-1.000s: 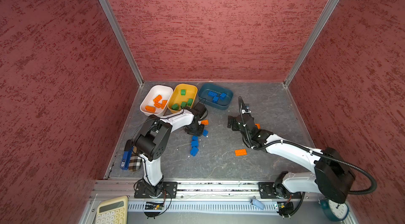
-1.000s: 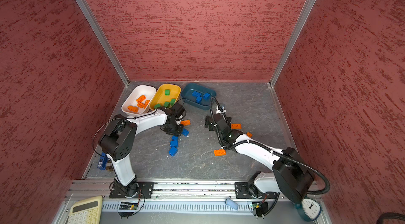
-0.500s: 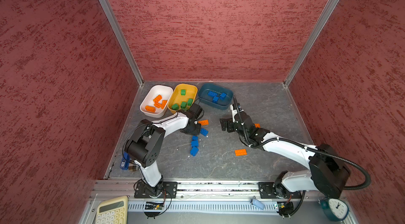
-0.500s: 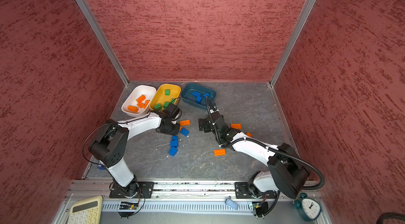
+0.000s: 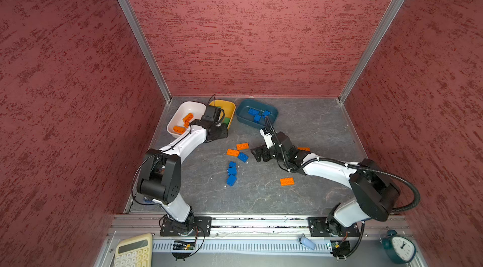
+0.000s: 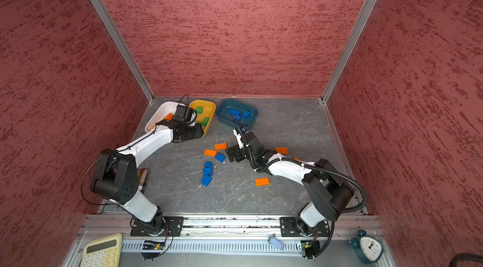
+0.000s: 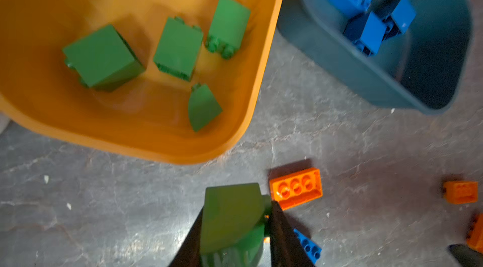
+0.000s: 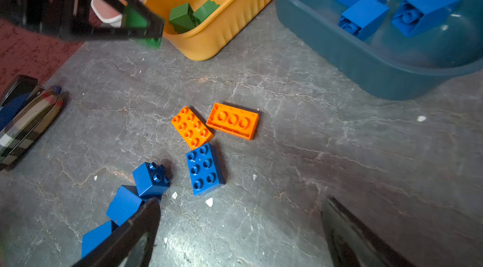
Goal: Sort the legos into containers by color
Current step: 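Carry the green brick over the yellow tub with left while right reaches for blue bricks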
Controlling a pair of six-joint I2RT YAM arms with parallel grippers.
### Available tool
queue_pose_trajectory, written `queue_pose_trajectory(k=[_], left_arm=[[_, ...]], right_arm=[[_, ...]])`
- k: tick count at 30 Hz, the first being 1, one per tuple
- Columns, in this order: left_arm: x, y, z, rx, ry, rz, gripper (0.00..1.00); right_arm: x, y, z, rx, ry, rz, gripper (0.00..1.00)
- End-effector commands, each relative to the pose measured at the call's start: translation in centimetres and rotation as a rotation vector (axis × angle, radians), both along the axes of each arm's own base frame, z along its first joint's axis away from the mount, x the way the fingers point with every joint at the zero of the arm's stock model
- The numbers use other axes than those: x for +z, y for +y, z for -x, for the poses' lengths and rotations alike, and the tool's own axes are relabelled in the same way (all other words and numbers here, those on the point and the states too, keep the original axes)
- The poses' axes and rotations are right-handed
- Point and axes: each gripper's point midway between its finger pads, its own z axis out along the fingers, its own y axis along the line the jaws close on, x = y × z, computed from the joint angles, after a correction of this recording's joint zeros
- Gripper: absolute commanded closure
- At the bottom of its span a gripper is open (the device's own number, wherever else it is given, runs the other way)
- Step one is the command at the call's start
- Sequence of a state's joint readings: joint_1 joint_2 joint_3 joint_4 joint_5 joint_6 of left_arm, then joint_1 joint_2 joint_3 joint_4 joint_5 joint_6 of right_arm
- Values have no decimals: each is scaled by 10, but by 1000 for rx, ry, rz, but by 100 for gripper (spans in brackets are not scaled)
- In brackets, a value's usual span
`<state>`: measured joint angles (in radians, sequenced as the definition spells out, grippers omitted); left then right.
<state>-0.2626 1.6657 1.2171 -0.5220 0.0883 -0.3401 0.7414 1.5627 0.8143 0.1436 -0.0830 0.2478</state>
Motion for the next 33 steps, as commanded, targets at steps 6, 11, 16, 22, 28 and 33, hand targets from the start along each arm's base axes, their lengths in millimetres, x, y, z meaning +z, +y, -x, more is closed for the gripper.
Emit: queue_pose_trajectory(k=[6, 11, 16, 22, 28, 33], left_arm=[[19, 16, -59, 110, -90, 68, 73], [16, 29, -95, 169, -112, 86, 72], [7, 40, -129, 218, -98, 55, 72], [1, 44, -155, 257, -64, 40, 55], [29, 33, -145, 247, -112, 72, 24], [54, 32, -123, 247, -167, 84, 8]], right_arm=[[-16, 41, 8, 200, -12, -15, 9], [-34, 47, 3, 224, -21, 23, 11], [-48, 52, 0, 268, -61, 74, 13], [-63, 64, -4, 352, -97, 132, 17], [-75, 70, -1, 400, -85, 150, 25], [-87, 72, 4, 436, -84, 194, 34]])
